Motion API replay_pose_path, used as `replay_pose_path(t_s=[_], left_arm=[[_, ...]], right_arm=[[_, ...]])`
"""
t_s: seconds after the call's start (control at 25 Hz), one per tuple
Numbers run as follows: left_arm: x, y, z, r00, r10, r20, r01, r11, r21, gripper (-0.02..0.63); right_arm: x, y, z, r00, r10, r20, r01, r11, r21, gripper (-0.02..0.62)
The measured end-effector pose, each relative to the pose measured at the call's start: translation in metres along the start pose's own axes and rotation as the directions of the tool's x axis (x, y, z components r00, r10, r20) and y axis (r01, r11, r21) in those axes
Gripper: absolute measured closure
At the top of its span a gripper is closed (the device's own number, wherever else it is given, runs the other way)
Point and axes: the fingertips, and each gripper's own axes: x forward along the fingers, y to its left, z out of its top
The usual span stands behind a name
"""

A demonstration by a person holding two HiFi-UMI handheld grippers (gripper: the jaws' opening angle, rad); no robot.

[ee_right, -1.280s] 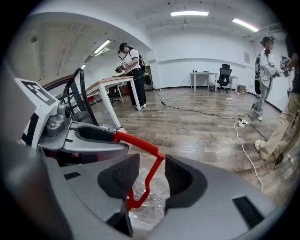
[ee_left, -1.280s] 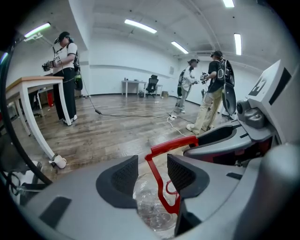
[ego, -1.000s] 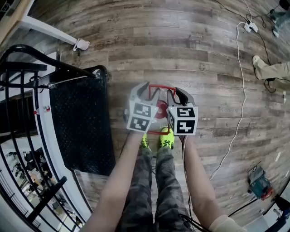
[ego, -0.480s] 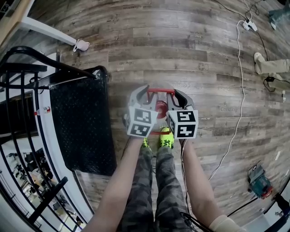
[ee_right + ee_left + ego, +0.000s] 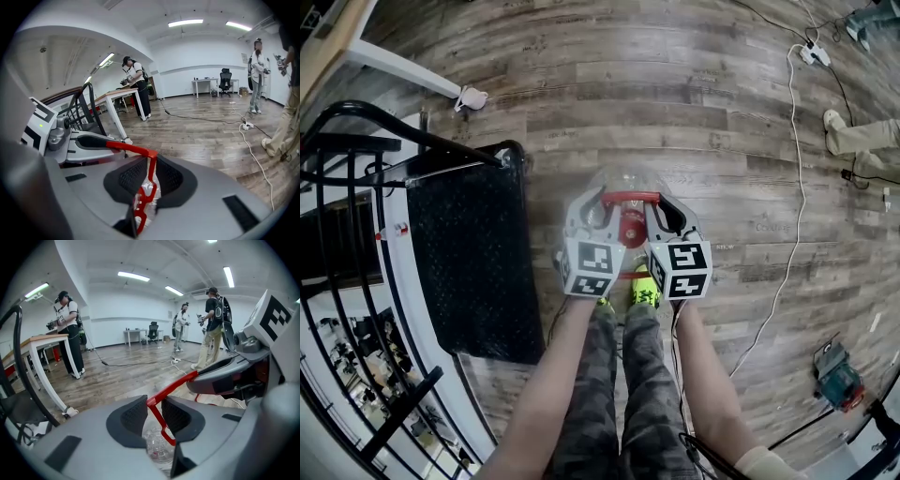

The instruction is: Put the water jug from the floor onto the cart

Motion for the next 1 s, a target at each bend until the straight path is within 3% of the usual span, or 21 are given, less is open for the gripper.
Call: replay_pose_path(t_s=[0.44,1.0], left_arm=[[-0.012,0.01,0.036,0.999,0.033,0.018,-0.033,0.999,0.006,0.506],[-0.105,0.046,0.149,0.984,0.166,0.066,-0.166,0.986,-0.011,0.506]], right_arm=[[-0.01,0.001,0.038,1.0,0.005,0.016,-0.005,1.0,-0.016,0.532],[-0.07,0.049,0.166,0.991,0.117,0.069,-0.112,0.991,-0.076,0.543]])
